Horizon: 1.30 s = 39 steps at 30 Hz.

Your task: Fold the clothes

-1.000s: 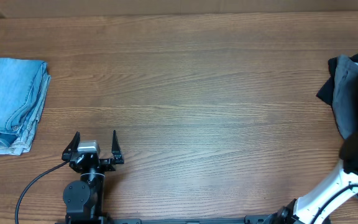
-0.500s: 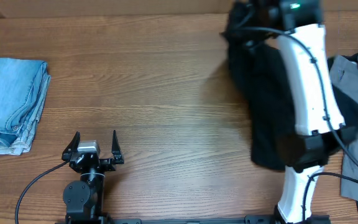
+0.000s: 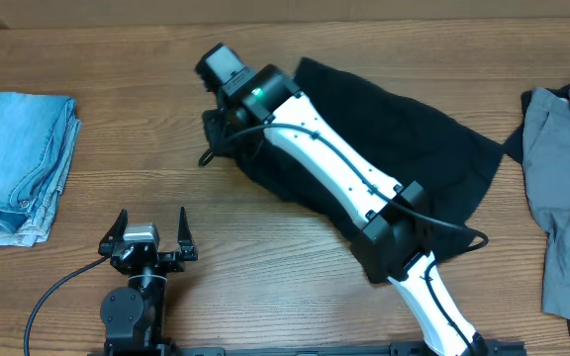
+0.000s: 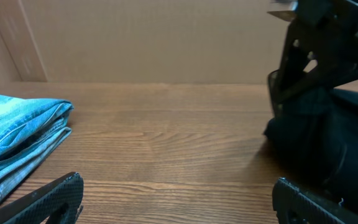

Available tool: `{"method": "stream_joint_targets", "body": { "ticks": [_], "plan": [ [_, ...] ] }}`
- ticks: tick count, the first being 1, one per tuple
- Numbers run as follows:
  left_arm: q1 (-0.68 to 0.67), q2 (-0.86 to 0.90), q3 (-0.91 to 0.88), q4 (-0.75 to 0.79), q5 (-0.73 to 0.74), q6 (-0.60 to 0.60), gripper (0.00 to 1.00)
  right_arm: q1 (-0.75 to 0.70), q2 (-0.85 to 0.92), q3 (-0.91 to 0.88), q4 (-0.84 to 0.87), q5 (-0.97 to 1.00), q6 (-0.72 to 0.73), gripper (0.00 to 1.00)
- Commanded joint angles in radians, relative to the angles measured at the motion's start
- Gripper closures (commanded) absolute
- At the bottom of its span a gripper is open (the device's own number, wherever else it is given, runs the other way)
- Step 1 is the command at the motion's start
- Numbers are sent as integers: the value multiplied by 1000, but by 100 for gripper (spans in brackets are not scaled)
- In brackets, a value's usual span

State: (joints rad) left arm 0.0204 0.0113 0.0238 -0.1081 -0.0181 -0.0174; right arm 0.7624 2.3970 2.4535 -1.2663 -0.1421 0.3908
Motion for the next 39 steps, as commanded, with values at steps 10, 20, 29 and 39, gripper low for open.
{"method": "stream_joint_targets", "body": {
  "ticks": [10,20,29,39],
  "plan": [
    [5,-7,-4,2,8,22,0,10,-12,13,13,-123,-97,30],
    [5,-7,-4,2,8,22,0,-269,-52,391,-361,-12,-152,17],
    [5,-7,-4,2,8,22,0,-714,-51,383,-428,-16,-106,12],
    [5,-7,-4,2,8,22,0,-942,-52,-1,-428,67,-106,0]
  ]
}}
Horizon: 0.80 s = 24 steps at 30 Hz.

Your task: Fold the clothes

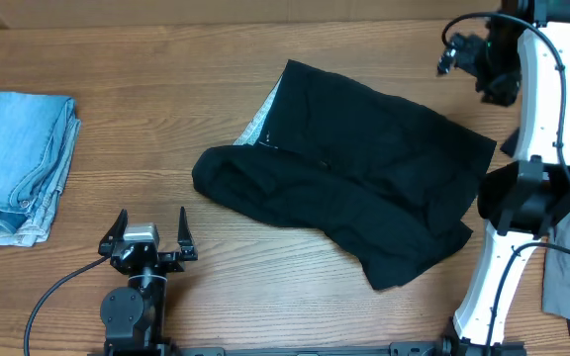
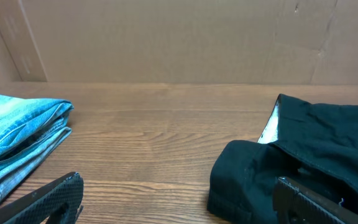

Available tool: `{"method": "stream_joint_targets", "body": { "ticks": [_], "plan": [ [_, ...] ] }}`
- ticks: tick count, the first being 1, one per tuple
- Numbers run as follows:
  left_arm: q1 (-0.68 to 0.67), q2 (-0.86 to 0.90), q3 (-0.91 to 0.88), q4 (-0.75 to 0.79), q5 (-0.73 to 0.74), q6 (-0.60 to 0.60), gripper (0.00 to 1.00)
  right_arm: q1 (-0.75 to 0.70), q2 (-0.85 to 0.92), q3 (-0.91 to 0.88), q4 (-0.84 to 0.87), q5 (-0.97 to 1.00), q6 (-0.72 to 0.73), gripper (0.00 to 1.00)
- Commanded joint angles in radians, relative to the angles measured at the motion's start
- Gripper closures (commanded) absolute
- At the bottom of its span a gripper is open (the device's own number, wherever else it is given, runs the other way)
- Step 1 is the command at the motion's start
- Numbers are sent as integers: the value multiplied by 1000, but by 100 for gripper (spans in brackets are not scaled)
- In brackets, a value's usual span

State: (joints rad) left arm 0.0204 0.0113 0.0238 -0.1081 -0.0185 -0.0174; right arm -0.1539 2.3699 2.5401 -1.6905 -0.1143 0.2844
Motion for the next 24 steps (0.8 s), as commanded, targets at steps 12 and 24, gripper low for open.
{"method": "stream_joint_targets", "body": {
  "ticks": [12,24],
  "plan": [
    [5,-7,-4,2,9,22,0,-48,-24,-538,298,94,0,14],
    [5,-7,-4,2,9,22,0,18,-23,-683,712,94,-48,31]
  ]
}}
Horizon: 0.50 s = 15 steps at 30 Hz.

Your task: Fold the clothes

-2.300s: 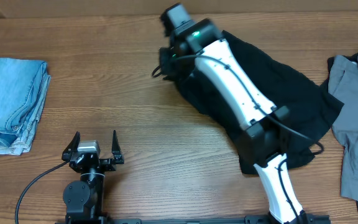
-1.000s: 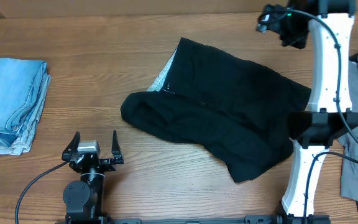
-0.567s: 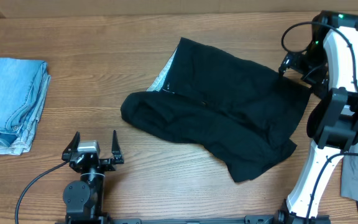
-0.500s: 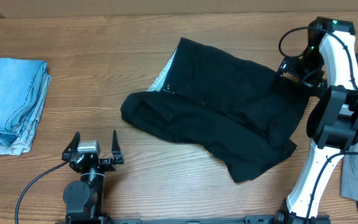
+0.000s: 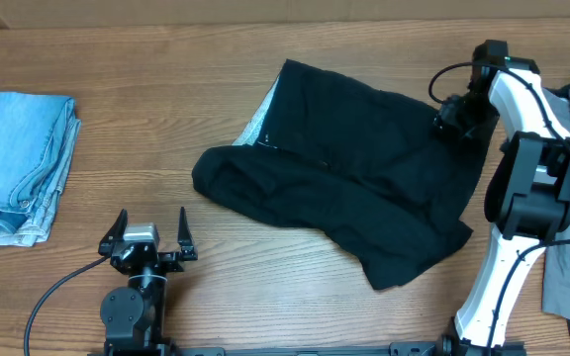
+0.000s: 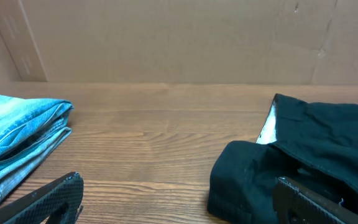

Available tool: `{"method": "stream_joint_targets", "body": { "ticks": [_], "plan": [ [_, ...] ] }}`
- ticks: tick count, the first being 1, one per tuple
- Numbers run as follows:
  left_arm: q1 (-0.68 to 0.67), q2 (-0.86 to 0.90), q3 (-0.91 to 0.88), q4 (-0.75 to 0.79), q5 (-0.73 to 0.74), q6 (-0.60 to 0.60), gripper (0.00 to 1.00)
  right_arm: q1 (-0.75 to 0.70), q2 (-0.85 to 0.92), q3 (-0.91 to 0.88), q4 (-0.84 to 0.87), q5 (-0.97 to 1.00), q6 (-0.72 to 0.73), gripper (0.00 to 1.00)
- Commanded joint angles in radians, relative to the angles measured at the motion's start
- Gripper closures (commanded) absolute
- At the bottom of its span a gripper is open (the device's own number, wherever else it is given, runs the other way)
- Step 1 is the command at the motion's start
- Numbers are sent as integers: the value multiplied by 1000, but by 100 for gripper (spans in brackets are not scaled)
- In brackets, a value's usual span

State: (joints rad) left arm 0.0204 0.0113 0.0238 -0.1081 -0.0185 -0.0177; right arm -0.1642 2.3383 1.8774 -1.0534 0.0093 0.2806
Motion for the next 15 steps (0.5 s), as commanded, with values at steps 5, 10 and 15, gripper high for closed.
{"method": "stream_joint_targets", "body": {
  "ticks": [5,10,15],
  "plan": [
    [5,-7,-4,2,9,22,0,80,9,-19,241,-29,-71,26],
    [5,-7,-4,2,9,22,0,92,9,117,265,-29,-159,20],
    [5,-7,-4,2,9,22,0,92,8,471,-43,-29,-154,11]
  ]
}}
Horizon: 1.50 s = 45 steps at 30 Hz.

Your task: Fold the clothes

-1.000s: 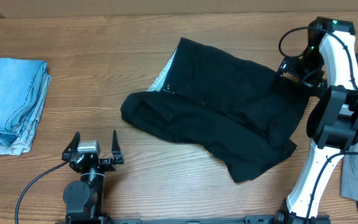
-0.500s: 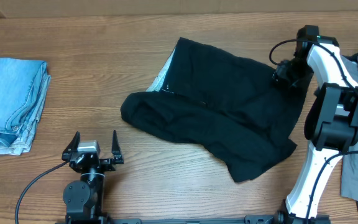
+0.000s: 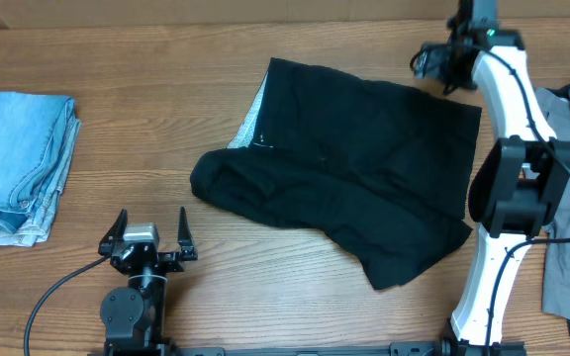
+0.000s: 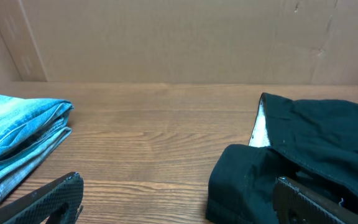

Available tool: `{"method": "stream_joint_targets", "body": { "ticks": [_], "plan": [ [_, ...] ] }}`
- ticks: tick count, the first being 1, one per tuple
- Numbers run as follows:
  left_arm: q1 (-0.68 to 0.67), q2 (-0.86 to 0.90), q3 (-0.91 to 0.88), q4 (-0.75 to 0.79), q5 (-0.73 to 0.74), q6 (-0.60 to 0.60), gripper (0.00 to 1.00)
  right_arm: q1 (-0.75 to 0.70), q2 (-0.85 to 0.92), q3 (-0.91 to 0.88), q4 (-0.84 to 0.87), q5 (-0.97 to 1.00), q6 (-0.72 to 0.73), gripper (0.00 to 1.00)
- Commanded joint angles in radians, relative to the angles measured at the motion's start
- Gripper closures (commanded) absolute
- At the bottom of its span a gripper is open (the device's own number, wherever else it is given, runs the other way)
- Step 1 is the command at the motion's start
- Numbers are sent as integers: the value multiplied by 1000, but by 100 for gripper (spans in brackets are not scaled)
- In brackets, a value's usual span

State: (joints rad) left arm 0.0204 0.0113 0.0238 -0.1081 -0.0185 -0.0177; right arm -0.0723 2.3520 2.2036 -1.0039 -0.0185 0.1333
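Observation:
A black garment [image 3: 364, 158] lies spread across the middle of the table, its near-left part bunched into a roll [image 4: 247, 180]. A pale inner lining [image 3: 254, 121] shows at its far-left edge. My right gripper [image 3: 435, 67] is at the garment's far-right edge and appears shut on the cloth there. My left gripper [image 3: 149, 229] rests open near the front edge, to the left of the garment, with nothing between its fingers [image 4: 55, 196].
Folded blue jeans [image 3: 18, 163] lie at the left edge, also seen in the left wrist view as the blue jeans [image 4: 17, 130]. A grey garment [image 3: 567, 178] lies at the right edge, behind the right arm. A cardboard wall [image 4: 179, 37] backs the table.
My right gripper went from lying on the garment's right part to its far edge. The garment's far edge has shifted away and to the left, and its right side lies straighter.
First my right arm stretched across the garment, with the gripper at its far-left end. Then the gripper was up at the far right, off the cloth, which lay spread out. Then it was down on the right part, and now it is at the far edge.

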Motion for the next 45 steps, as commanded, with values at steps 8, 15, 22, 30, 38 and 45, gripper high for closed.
{"method": "stream_joint_targets", "body": {
  "ticks": [8,15,22,30,38,45],
  "plan": [
    [5,-7,-4,2,9,22,0,0,-5,242,-375,-1,-7,0],
    [6,-7,-3,171,-13,48,0,0,-5,242,-374,-1,-7,0],
    [5,167,418,50,94,55,0,0,-5,242,-374,-1,-7,0],
    [-11,1304,1649,-766,414,80,0,0,-5,242,-374,-1,-7,0],
    [-96,2015,2133,-915,509,204,0,0,-5,242,-371,-1,-7,0],
    [-141,2253,2133,-621,610,217,0,0,-5,242,-367,-1,-7,0]
  ]
}}
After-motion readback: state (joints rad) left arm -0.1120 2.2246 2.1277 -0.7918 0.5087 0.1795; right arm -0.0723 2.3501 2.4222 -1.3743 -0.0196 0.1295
